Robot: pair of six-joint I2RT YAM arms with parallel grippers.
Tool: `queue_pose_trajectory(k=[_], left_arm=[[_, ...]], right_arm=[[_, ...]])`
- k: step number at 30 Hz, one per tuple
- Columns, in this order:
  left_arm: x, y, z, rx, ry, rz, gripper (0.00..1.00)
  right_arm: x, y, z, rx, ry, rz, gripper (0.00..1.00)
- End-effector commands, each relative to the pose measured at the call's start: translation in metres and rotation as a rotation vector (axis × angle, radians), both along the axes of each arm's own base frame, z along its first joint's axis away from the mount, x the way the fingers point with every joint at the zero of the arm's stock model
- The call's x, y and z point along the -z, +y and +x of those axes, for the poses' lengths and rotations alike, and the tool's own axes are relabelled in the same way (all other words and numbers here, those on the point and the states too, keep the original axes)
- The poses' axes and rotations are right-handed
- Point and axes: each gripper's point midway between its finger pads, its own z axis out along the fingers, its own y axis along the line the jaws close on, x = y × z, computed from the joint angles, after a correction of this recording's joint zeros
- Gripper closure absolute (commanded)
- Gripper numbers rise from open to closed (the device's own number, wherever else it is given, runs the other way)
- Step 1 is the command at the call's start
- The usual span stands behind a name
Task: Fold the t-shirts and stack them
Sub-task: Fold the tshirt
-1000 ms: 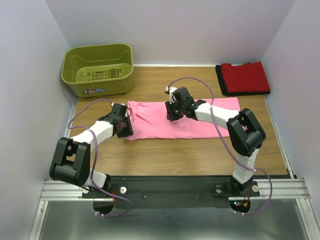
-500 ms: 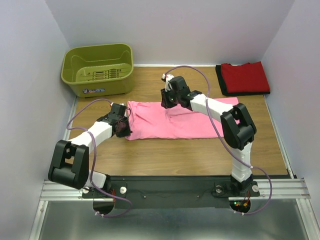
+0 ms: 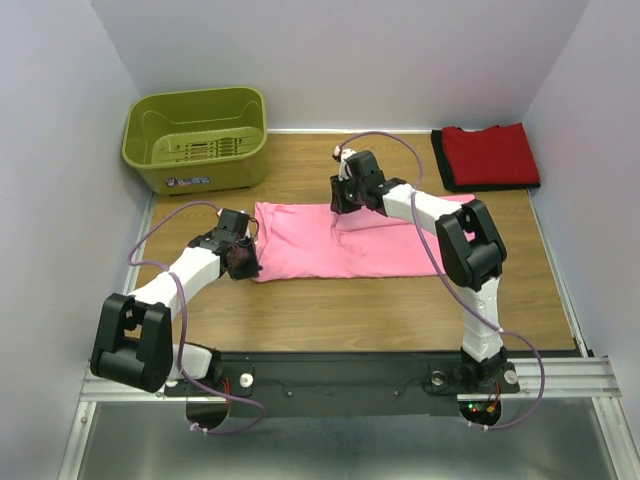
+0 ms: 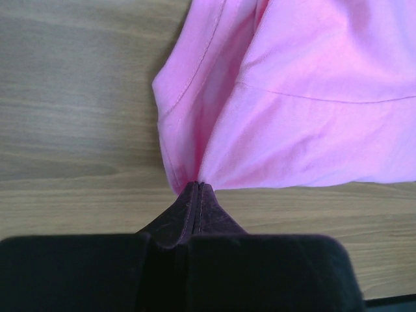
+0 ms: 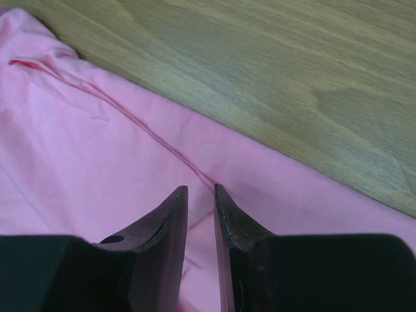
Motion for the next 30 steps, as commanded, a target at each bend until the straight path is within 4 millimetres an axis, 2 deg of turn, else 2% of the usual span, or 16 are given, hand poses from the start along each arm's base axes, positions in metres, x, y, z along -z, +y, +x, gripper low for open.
queue_pose_trajectory(k=[1, 9, 16, 21, 25, 30], left_arm=[[-0.006, 0.000, -0.014, -0.011, 0.044, -0.012, 1.00], [-0.001, 0.008, -0.023, -0.048, 0.088, 0.023, 1.00], [-0.003, 0.027, -0.028, -0.109, 0.084, 0.078, 1.00], [0.005, 0.033, -0.036, -0.130, 0.123, 0.093, 1.00], [0.009, 0.034, -0.040, -0.146, 0.138, 0.094, 1.00], [0.008, 0.033, -0.045, -0.149, 0.154, 0.082, 1.00]], right_arm=[[0.009, -0.012, 0.019, 0.047, 0.009, 0.024, 0.72], [0.044, -0.027, 0.019, 0.067, 0.085, 0.012, 0.72], [0.057, -0.047, 0.023, 0.121, 0.118, 0.005, 0.72], [0.066, -0.060, 0.025, 0.145, 0.139, 0.002, 0.72], [0.060, -0.060, 0.025, 0.145, 0.135, 0.012, 0.72], [0.033, -0.051, 0.036, 0.144, 0.101, 0.066, 0.72]])
